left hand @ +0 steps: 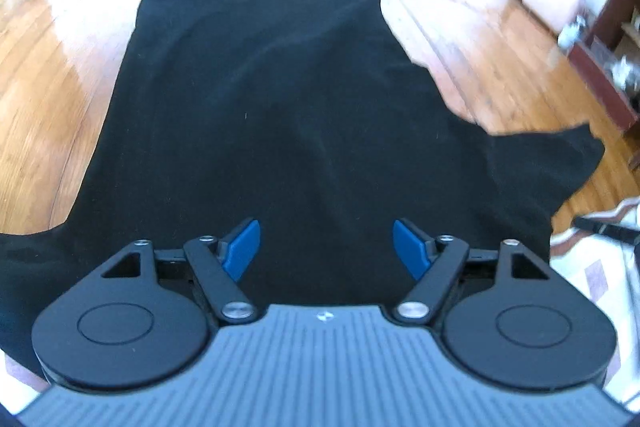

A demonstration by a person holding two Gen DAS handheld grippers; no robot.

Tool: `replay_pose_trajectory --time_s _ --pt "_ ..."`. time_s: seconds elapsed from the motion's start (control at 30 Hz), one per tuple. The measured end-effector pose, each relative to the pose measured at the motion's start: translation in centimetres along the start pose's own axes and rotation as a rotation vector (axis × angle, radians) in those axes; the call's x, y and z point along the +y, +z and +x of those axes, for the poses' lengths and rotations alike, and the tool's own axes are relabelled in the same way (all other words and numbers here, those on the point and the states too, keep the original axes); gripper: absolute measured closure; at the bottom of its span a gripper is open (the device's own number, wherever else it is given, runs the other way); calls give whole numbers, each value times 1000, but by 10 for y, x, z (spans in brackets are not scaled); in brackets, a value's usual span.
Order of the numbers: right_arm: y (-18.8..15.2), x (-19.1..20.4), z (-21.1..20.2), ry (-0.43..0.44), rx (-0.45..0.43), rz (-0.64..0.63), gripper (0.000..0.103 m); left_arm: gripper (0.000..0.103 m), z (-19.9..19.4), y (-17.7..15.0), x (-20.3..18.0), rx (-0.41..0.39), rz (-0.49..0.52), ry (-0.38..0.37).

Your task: Fold clothes

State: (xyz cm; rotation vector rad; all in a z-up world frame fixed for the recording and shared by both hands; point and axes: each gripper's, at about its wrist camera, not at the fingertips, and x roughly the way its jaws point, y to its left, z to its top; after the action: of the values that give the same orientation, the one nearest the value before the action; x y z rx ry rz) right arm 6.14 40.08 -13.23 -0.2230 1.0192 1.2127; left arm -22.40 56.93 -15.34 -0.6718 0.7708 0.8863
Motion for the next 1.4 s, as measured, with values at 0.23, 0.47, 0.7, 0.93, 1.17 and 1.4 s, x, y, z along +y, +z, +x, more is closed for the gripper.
replay_pose_trajectory --time_s 0.23,0.47,0.7,0.93,1.17,1.4 --pt "-26 -57 16 237 84 493 48 27 21 -12 -36 37 143 -60" --pt "29 -64 41 169 79 539 43 27 30 -31 -104 29 326 -247" --pt "64 -91 30 -78 43 402 40 27 62 -55 -160 8 505 -220" --pt "84 -141 14 -216 11 430 38 28 78 -54 -192 -46 465 -131" --pt "114 -173 27 -314 -31 566 33 84 79 -40 -189 -45 397 -116" --pt "122 -136 72 -476 -40 277 38 95 82 -30 -153 -33 233 -236"
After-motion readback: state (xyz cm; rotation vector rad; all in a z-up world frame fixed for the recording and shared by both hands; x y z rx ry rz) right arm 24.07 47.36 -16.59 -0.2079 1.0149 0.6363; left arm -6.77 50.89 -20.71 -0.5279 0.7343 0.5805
